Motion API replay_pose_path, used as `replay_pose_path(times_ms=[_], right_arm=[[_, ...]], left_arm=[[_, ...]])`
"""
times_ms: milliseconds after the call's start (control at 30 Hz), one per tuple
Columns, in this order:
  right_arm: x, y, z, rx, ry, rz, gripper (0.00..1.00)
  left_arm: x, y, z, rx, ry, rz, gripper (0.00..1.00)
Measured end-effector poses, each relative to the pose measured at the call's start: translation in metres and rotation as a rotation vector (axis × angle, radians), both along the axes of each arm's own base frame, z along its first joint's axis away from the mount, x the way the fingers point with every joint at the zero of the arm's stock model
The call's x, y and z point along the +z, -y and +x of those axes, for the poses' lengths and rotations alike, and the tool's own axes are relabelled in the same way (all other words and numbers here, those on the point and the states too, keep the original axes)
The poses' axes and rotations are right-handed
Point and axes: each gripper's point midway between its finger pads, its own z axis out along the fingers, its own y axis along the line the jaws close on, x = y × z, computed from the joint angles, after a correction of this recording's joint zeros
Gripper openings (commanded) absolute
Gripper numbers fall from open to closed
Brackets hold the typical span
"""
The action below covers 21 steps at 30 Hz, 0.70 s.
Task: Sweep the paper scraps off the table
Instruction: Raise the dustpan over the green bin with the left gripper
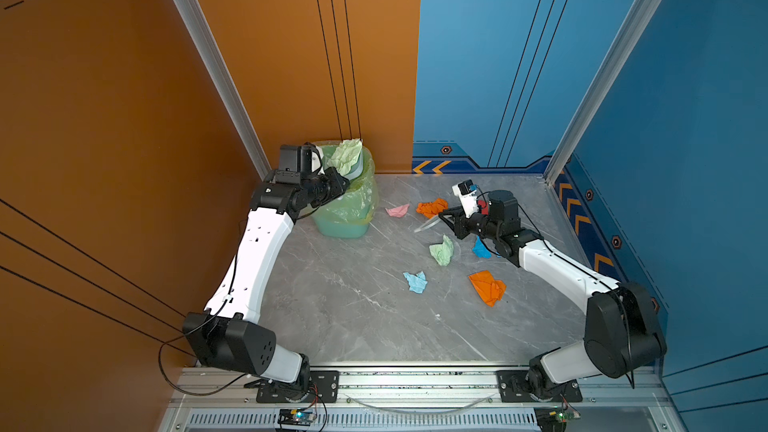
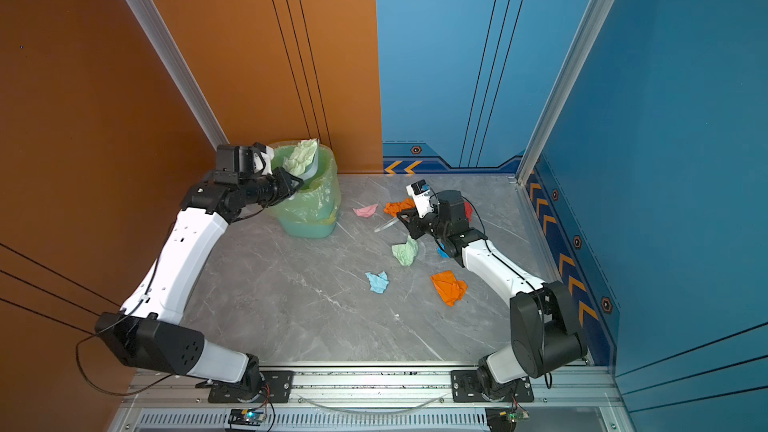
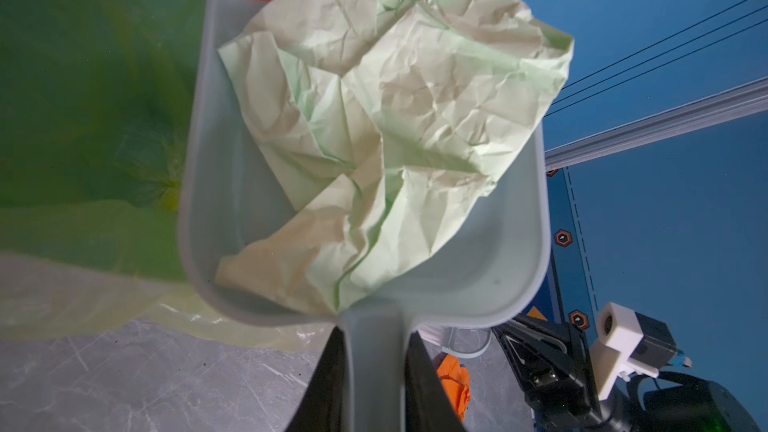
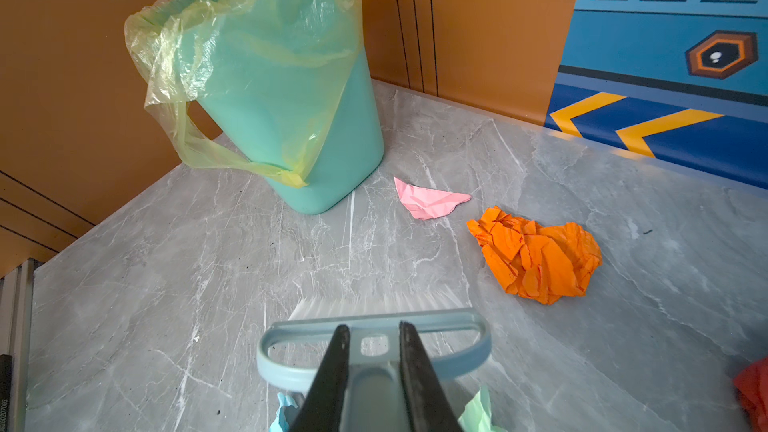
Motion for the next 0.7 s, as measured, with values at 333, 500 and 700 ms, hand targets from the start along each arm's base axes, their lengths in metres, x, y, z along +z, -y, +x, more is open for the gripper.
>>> replay_pose_path(times_ms=[333, 500, 700], right_arm=[[0.002, -0.001, 0.000, 0.000, 0.005, 0.004, 0.00], [0.002, -0.001, 0.000, 0.001, 0.008, 0.005, 0.00], [0.002, -0.001, 0.001, 0.000, 0.009, 0.004, 0.00]], left_arm=[[-0.006, 0.009, 0.030, -0.037, -0.020, -0.218, 0.00], [-0.004, 0.018, 0.034, -0.065, -0.021, -0.299, 0.00], [0.004, 0.023, 0.042, -0.088, 0.011, -0.431, 0.00]])
